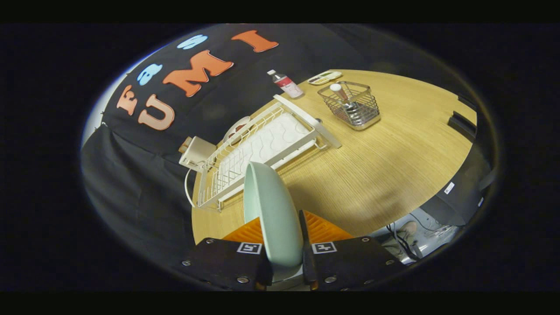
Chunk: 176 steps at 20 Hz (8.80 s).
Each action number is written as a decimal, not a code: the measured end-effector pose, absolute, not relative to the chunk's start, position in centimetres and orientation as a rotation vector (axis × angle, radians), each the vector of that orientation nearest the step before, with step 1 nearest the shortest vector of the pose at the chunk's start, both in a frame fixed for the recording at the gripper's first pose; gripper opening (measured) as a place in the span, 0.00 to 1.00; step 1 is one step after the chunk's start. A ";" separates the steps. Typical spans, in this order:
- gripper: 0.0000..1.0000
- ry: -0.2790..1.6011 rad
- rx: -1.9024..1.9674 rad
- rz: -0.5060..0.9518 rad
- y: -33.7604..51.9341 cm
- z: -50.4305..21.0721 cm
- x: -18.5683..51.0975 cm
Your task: Take the plate from the dish rack, then take the spoon from the basket and place it into the plate.
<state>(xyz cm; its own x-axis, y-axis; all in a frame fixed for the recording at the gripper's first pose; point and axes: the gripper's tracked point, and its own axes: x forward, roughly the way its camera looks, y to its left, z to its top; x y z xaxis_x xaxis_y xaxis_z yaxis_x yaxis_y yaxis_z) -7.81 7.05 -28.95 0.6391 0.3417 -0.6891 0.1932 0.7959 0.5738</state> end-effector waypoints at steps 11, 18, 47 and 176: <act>0.29 0.948 0.635 0.122 8.5 -31.0 -6.6; 0.57 0.919 0.609 0.107 6.8 -30.0 -5.9; 0.98 0.572 0.147 -0.141 -7.8 -22.1 1.0; 0.98 0.107 -0.034 0.056 1.0 0.1 1.3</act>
